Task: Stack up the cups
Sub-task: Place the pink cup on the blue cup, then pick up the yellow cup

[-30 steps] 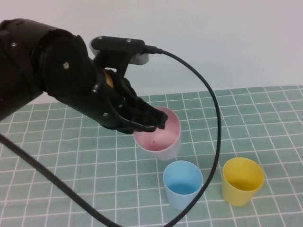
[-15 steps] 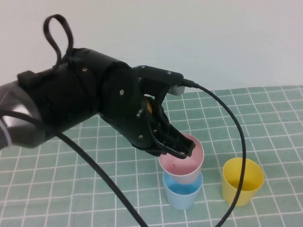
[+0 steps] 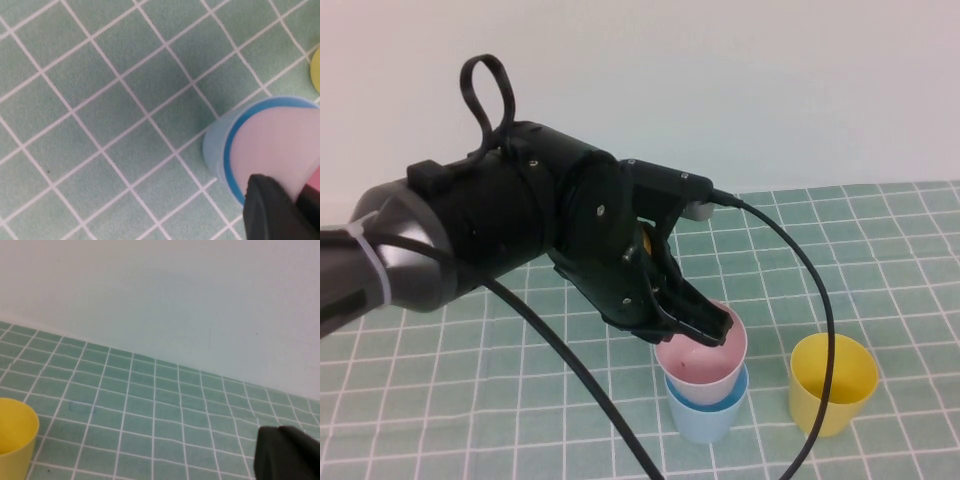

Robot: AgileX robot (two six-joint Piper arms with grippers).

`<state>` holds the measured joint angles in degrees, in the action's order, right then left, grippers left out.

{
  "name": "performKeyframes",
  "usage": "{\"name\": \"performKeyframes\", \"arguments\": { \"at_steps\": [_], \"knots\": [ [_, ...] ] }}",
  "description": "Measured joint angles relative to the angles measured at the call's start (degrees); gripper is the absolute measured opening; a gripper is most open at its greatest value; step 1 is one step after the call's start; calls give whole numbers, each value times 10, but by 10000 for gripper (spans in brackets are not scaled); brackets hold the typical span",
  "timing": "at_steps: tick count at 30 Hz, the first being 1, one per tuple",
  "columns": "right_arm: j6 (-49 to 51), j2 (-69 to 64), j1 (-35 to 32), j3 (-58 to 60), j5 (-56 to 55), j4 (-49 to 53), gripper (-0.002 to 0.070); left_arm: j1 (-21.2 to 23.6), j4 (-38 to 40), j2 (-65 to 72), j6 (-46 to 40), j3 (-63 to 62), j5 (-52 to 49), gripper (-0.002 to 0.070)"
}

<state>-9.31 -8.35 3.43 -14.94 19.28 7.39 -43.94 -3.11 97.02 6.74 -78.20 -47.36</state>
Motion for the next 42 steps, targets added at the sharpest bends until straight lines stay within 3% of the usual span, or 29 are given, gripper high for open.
{"name": "performKeyframes", "arguments": {
  "at_steps": [12,22,27,35,42],
  "knots": [
    [0,0,0,0,0,0,-1,0,0,3,0,0,4,21],
    [0,0,0,0,0,0,-1,0,-13,1,-7,0,4,141],
    [0,0,0,0,0,0,-1,0,-120,-25,22,-12,4,139],
    [0,2,1,0,3,-12,-1,2,-445,-138,273,-15,-43,13],
    [-17,21,45,-26,84,-41,-1,2,-451,-259,272,53,-86,1]
  ]
}}
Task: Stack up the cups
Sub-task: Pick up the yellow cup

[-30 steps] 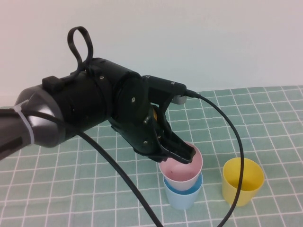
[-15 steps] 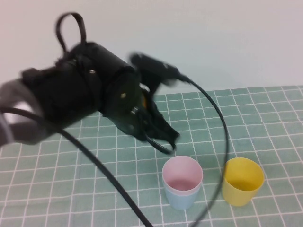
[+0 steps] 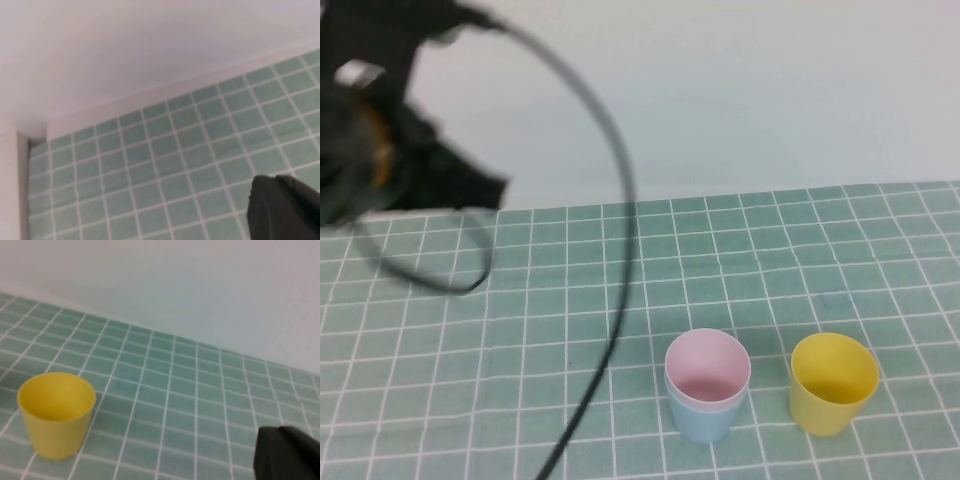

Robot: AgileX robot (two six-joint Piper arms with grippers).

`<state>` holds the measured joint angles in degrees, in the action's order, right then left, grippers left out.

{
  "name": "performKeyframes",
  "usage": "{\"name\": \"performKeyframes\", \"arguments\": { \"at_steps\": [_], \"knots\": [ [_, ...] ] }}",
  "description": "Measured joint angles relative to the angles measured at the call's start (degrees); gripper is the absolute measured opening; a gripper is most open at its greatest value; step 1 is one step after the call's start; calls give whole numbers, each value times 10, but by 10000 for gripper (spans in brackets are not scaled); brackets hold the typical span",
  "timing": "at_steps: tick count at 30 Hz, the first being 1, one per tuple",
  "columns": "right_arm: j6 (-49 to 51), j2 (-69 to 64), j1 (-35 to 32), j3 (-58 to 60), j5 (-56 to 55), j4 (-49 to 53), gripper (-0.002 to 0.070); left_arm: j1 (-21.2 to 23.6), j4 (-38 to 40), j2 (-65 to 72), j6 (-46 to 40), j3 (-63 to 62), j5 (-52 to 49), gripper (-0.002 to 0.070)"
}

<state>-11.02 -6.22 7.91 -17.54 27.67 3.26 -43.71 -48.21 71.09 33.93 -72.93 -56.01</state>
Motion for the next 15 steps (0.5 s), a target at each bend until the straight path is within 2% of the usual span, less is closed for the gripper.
{"name": "performKeyframes", "arguments": {
  "at_steps": [3,7,15],
  "knots": [
    [-5,-11,25,-39,84,-3,-1,0,0,-45,0,51,-44,1],
    [-8,-70,50,-110,167,-11,-1,0,7,-111,0,123,-43,0],
    [-71,-304,81,-280,272,-125,-1,0,3,-200,36,200,-53,0]
  ]
}}
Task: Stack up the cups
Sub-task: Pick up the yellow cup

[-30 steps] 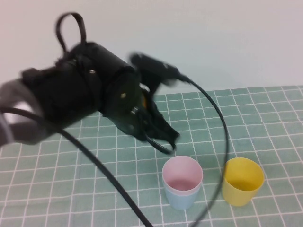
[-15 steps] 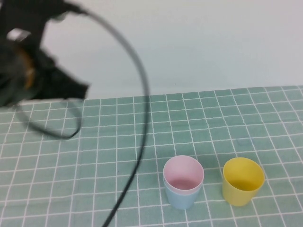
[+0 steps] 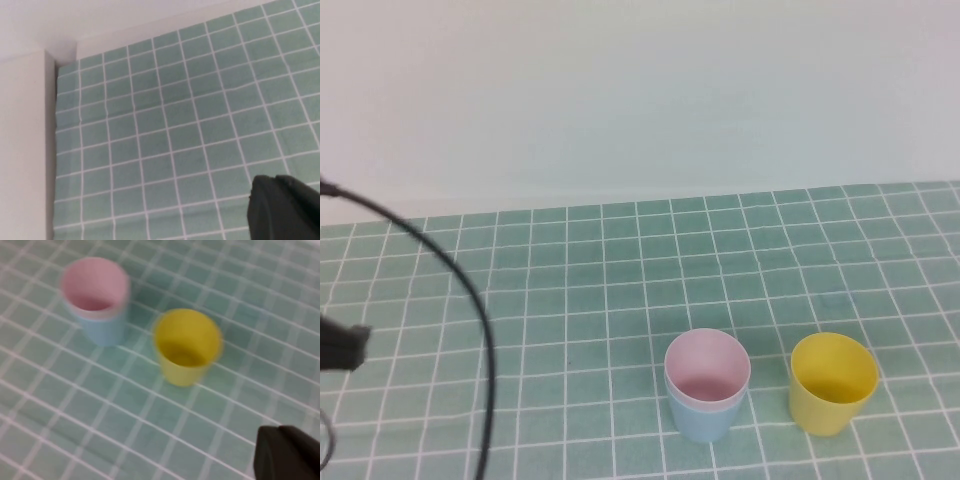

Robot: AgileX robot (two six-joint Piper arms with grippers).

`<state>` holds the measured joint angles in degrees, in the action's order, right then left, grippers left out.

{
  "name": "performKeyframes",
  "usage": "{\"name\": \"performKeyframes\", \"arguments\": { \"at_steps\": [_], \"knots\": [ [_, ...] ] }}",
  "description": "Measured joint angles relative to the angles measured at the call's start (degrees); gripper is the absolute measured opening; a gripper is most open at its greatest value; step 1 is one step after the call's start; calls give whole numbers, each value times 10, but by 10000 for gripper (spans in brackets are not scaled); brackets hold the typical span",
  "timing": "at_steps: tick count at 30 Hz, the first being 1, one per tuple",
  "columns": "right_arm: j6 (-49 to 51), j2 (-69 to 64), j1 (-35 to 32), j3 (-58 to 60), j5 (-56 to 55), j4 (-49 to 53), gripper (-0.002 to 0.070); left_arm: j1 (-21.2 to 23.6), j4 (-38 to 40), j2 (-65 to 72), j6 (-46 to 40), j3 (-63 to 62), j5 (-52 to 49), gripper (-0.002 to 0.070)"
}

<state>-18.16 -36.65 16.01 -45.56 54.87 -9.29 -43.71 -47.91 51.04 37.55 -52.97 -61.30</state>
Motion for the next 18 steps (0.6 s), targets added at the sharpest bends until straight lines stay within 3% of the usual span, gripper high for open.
{"name": "performKeyframes", "arguments": {
  "at_steps": [6,18],
  "knots": [
    [-41,-196,8,-80,-8,-66,14,0,0,-12,4,5,-70,0],
    [-53,-446,8,-145,-44,-67,222,0,16,-12,22,5,-85,-1]
  ]
}}
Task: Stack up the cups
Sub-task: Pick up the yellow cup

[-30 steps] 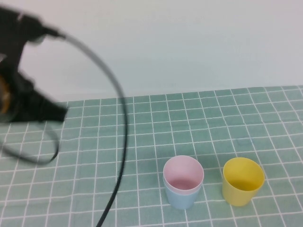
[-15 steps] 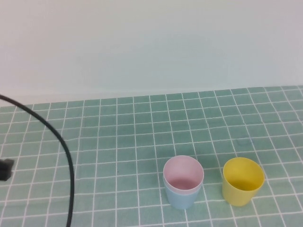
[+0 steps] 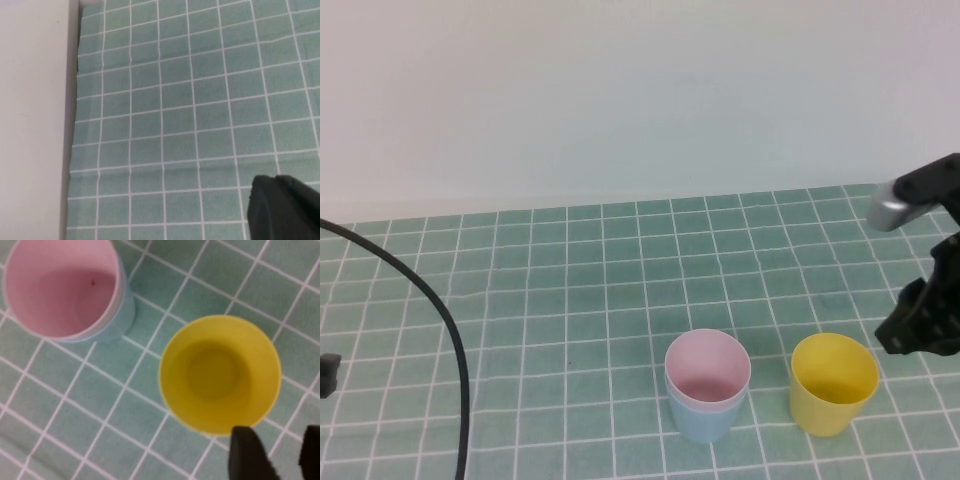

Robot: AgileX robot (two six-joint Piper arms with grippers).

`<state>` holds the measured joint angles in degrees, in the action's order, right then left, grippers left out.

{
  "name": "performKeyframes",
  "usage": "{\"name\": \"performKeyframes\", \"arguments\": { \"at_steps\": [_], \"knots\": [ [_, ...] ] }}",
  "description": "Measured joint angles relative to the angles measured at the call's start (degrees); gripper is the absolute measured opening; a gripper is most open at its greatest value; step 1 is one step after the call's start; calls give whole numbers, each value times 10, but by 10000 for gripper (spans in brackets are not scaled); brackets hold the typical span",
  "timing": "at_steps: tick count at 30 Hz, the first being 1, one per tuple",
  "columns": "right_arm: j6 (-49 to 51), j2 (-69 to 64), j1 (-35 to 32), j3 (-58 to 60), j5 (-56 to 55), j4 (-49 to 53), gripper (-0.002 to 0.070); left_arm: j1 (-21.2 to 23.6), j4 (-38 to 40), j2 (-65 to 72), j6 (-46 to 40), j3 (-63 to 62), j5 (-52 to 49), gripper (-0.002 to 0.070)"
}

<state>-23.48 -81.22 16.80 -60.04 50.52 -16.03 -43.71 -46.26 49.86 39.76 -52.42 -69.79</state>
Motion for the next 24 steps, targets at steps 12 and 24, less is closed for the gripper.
{"name": "performKeyframes", "arguments": {
  "at_steps": [12,24],
  "knots": [
    [-25,-88,1,-4,-62,3,414,22,0,-129,6,0,-1,-1],
    [-28,-151,1,-5,-86,4,412,226,14,-269,73,0,-7,-1]
  ]
}}
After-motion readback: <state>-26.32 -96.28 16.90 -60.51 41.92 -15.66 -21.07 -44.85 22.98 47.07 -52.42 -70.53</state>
